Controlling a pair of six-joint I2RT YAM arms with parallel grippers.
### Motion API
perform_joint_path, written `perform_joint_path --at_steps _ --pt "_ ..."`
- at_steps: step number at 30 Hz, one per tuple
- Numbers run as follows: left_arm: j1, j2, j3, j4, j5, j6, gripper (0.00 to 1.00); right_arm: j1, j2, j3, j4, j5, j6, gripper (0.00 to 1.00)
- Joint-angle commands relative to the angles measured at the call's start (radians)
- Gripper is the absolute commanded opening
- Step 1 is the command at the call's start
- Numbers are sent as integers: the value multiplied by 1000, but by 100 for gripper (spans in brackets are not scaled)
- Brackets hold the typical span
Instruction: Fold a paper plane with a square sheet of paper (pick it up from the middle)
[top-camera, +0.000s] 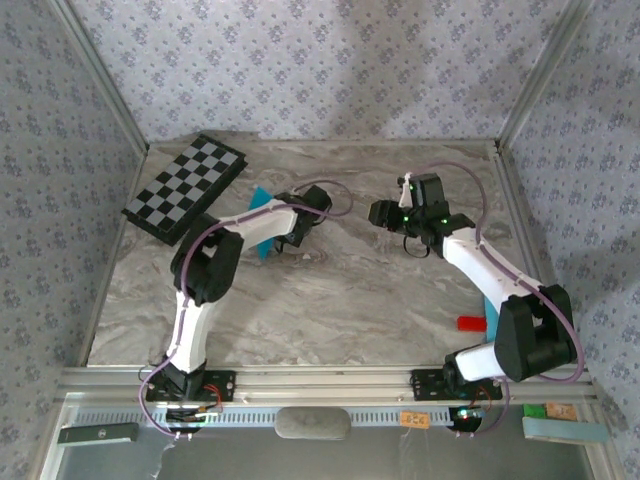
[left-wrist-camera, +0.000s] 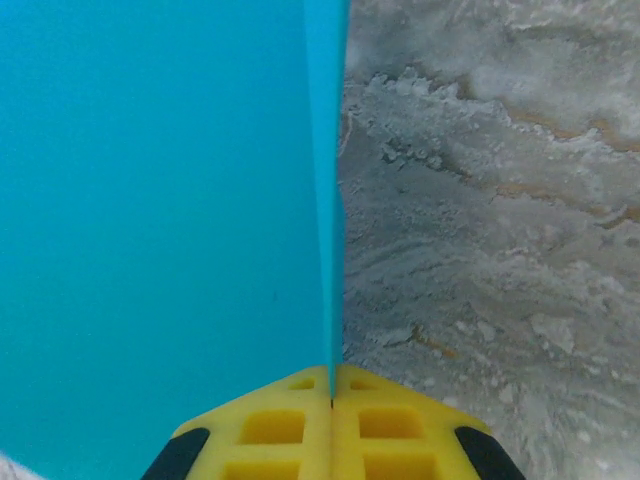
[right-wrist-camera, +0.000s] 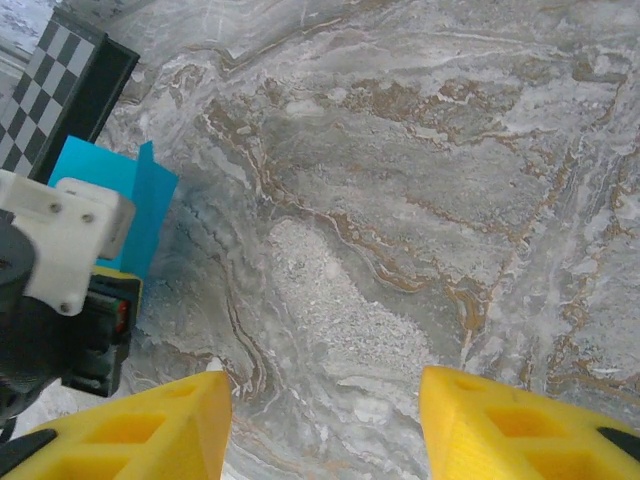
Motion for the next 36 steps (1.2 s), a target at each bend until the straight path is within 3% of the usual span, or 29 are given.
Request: perform_joint_path --at_steps 1,15,20,29,33,36 --pt "-21 38 49 -57 -94 7 4 -8 -9 -11 -24 15 -10 54" --pt "-50 80 63 -39 90 -82 19 -8 28 -8 -10 -25 5 54" --pt "-51 1 57 -36 253 -134 26 -9 29 -10 -6 -21 13 54" --pt "-49 -226 -136 194 742 -329 42 -13 34 -34 33 -18 59 56" --pt "-17 -326 -248 282 838 -389 43 -14 36 -41 46 -27 66 58" --pt "50 -397 -341 343 845 -403 41 -12 38 -47 52 -32 70 58"
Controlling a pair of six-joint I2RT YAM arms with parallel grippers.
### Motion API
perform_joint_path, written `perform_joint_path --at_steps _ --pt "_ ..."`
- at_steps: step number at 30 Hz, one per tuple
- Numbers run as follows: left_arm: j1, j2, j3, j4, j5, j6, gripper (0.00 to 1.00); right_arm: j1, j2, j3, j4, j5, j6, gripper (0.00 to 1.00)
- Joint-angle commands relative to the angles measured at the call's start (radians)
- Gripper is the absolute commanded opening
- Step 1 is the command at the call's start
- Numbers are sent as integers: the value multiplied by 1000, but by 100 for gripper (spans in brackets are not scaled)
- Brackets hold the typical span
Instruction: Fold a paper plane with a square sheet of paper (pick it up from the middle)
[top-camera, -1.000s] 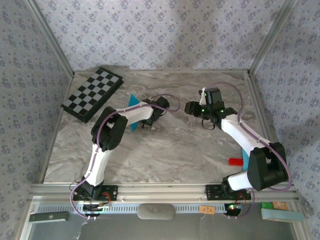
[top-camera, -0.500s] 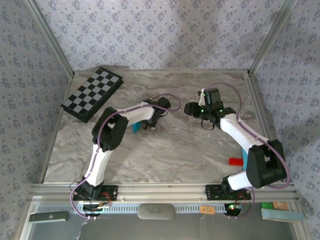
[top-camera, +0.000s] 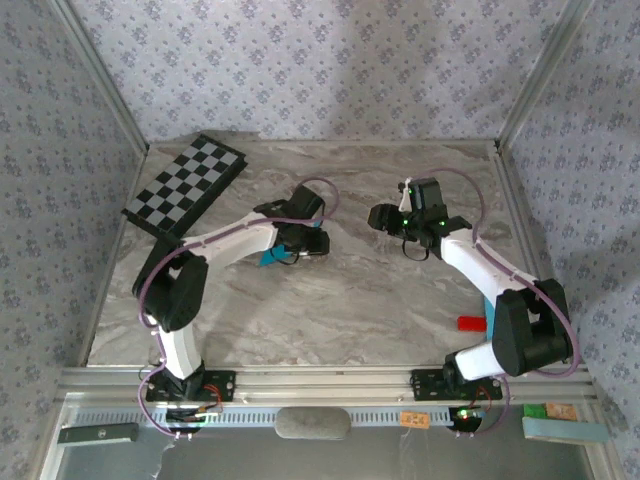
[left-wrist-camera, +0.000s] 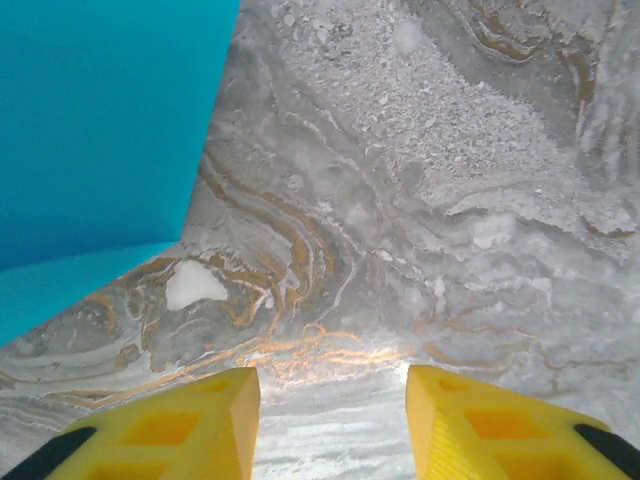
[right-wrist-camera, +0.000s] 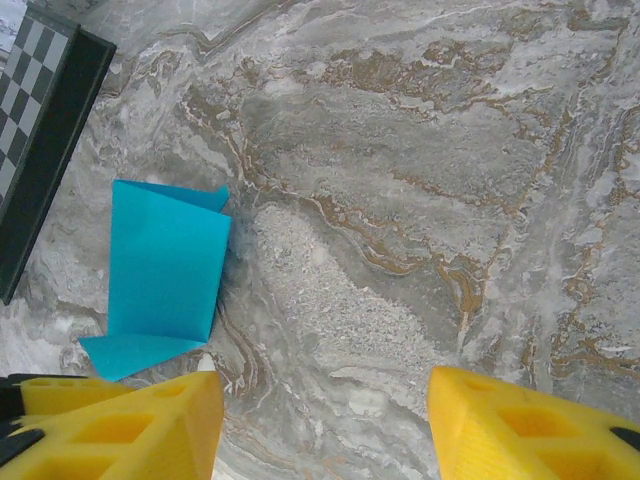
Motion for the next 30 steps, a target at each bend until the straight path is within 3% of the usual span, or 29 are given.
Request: perform_joint_path --at_steps 1,6,13,21,30 --pt "83 -74 -84 95 73 -52 39 -3 12 -15 21 -17 23 58" --pt "181 -62 -147 135 62 -18 32 9 24 -13 29 -21 31 58" --pt "248 17 -129 145 -1 30 24 23 37 -4 24 -18 31 58" --pt "258 99 -103 154 -16 59 11 44 78 21 21 -35 41 57" --pt "209 129 -101 186 123 131 6 122 175 51 56 -62 83 53"
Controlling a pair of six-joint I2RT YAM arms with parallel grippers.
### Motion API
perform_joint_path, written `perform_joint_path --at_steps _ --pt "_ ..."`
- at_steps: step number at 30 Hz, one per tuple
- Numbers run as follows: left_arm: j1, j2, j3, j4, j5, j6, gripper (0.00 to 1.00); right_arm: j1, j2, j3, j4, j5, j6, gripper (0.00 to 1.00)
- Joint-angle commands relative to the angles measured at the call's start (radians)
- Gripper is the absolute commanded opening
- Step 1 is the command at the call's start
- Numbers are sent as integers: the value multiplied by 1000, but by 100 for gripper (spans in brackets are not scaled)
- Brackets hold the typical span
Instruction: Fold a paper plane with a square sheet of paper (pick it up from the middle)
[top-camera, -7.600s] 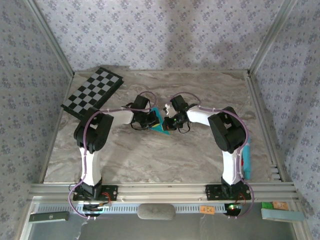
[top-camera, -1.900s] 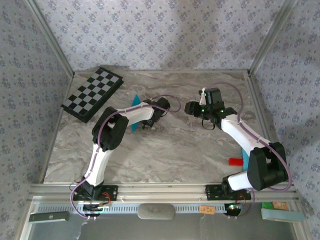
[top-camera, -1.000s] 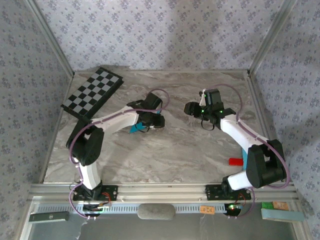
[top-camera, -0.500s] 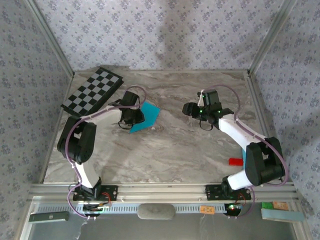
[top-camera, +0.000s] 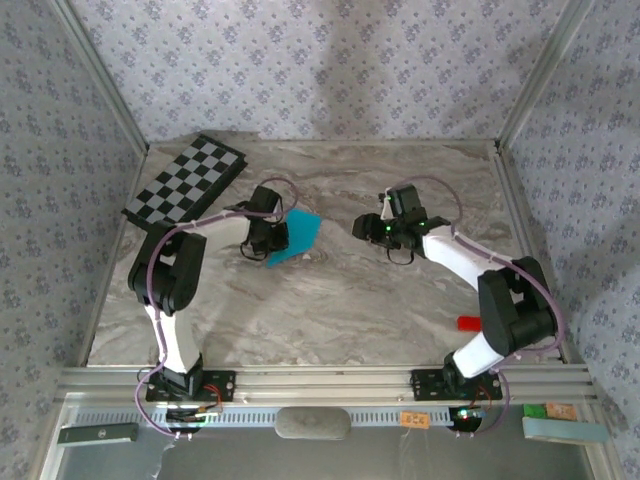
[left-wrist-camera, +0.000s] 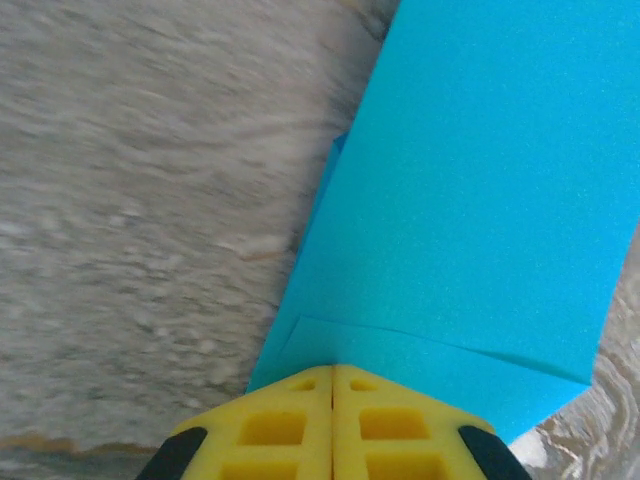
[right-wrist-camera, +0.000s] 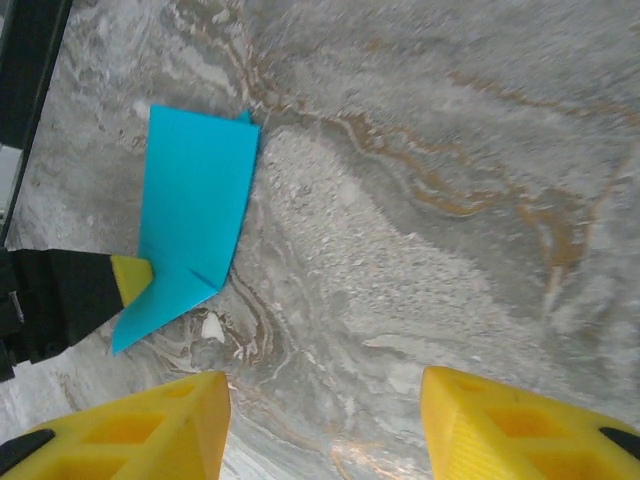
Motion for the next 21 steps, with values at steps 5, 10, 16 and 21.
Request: perform_joint_path --at_steps 5,10,16,21 --pt "-87 60 32 77 165 51 5 64 115 73 32 -43 67 46" --pt "-127 83 57 93 203 69 5 85 210 134 24 -75 64 40" --pt "-130 79 53 95 196 71 5 92 353 256 -21 -107 43 34" --pt "-129 45 40 95 195 57 9 96 453 334 -78 -100 44 31"
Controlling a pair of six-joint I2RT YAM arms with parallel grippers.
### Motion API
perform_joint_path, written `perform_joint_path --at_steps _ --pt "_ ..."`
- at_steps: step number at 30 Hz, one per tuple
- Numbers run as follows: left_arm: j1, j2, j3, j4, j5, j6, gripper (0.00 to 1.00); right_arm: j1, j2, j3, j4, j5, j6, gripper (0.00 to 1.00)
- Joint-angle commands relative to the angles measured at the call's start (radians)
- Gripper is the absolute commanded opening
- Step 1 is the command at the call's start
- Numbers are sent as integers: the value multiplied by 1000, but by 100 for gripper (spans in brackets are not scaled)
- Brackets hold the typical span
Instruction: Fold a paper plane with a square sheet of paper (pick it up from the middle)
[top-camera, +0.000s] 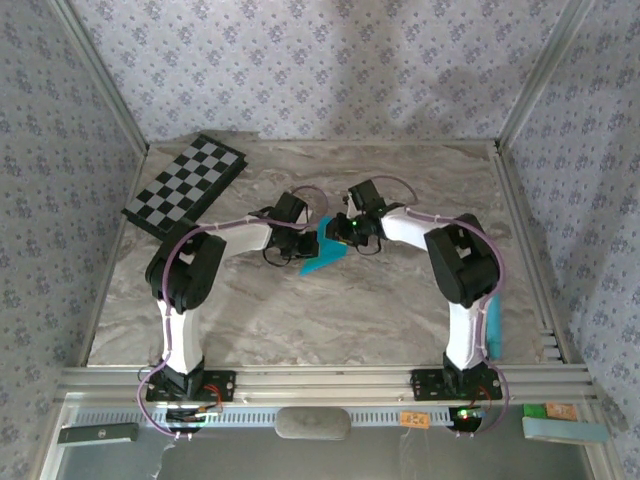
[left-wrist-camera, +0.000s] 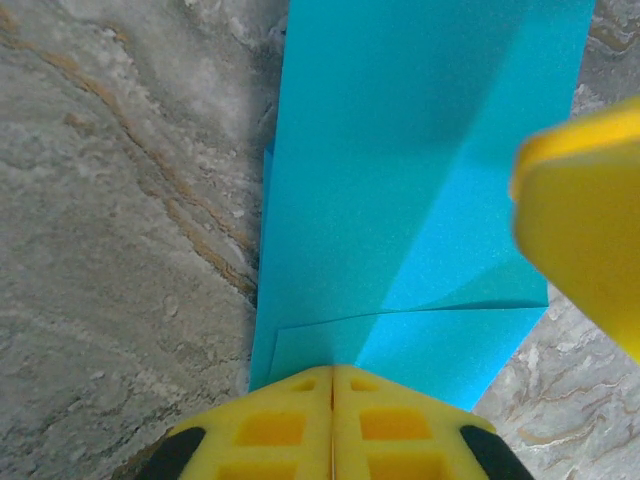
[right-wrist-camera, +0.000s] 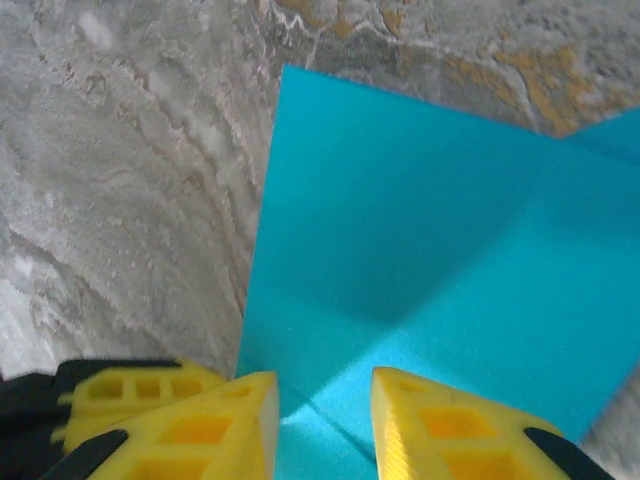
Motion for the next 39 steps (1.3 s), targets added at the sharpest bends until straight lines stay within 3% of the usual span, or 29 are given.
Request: perform_joint_path --at_steps 1,8,17,24,39 --pt "1 -37 -8 1 17 0 11 6 47 45 -79 -1 -6 31" --pt "-21 -136 -107 58 16 -133 24 10 53 0 -117 65 95 31" --pt "-31 -82 -123 97 -36 -283 12 3 -10 -53 -46 70 201 32" --pt "-24 -93 -129 152 -36 -309 14 -20 -68 -53 -33 38 161 35" --pt "12 -86 -107 193 -37 -308 19 -27 7 -15 -107 15 102 35"
